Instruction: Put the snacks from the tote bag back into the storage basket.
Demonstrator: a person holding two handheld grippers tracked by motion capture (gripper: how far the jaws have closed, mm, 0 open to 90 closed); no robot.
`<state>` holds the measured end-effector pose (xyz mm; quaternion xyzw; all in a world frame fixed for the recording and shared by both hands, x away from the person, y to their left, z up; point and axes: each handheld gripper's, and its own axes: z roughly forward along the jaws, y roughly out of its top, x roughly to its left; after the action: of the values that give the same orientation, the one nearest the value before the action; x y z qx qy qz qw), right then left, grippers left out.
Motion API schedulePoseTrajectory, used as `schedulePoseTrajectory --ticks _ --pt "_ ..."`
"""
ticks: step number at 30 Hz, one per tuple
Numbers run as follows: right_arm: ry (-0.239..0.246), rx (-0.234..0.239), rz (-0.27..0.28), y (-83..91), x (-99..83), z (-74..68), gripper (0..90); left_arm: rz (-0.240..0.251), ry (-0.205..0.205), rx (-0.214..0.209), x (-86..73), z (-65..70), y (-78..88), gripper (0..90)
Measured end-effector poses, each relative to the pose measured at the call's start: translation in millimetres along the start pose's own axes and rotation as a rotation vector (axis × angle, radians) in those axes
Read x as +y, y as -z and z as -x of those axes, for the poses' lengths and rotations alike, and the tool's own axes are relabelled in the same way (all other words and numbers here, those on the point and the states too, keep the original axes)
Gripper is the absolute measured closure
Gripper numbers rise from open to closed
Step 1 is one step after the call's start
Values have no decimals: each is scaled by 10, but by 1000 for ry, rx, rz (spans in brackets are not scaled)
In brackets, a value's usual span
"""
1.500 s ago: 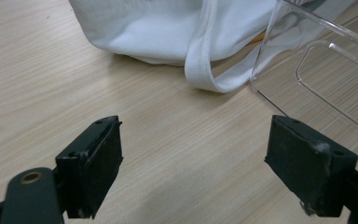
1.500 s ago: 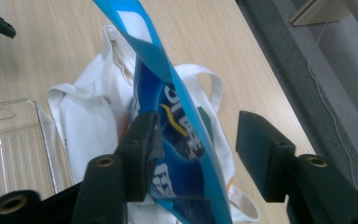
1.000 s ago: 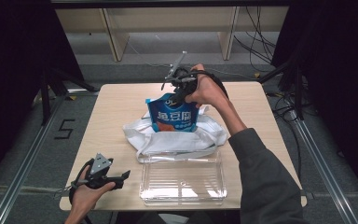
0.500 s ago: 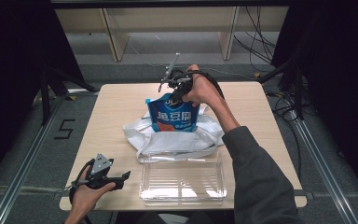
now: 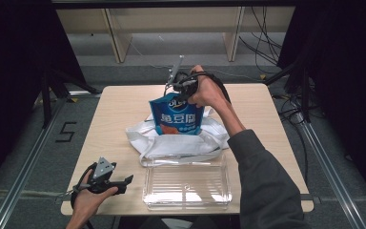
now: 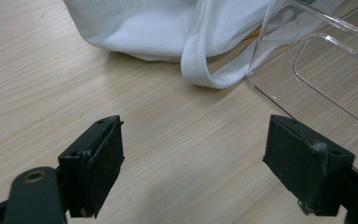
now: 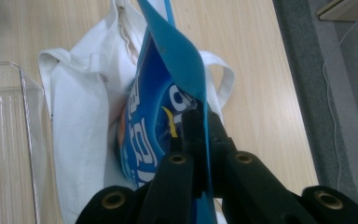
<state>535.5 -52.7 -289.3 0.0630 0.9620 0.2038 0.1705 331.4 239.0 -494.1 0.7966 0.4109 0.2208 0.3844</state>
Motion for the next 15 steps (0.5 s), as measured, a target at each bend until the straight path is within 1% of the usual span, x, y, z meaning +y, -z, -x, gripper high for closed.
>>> schedulePoseTrajectory --ticks 1,2,3,4,5,6,7,8,9,10,11,12,13,14,15 --pt "8 -17 9 38 14 -11 900 8 -1 1 2 2 -6 190" --pt "11 -10 13 61 21 -12 900 -6 -14 0 0 -2 -2 192" --pt "26 -17 21 80 32 -6 900 -10 -20 -3 -1 -7 0 192" --pt "18 -23 14 105 40 -17 900 -2 -11 1 -3 1 -3 192" --pt "30 -26 19 143 57 -21 900 -2 -11 1 -3 1 -3 192" --pt "30 -26 19 143 57 -21 900 -6 -14 -2 1 -5 1 192" --pt "36 -36 25 177 72 -26 900 3 -6 0 2 0 -7 192" --pt "40 -44 38 256 103 -29 900 -8 -15 -1 -1 -7 -3 192" --pt "40 -44 38 256 103 -29 900 -8 -15 -1 -1 -7 -3 192" --pt "36 -51 43 338 121 -43 900 -5 -12 2 -6 -4 0 192" --pt "35 -51 44 377 130 -50 900 -8 -16 2 -4 -8 4 192" --pt "35 -51 44 377 130 -50 900 -8 -16 2 -4 -8 4 192" --pt "49 -56 55 445 148 -54 900 -7 -18 -1 2 -12 -1 192" --pt "44 -61 52 470 151 -60 900 4 -3 8 -3 1 -12 192" --pt "44 -61 52 470 151 -60 900 4 -3 8 -3 1 -12 192"
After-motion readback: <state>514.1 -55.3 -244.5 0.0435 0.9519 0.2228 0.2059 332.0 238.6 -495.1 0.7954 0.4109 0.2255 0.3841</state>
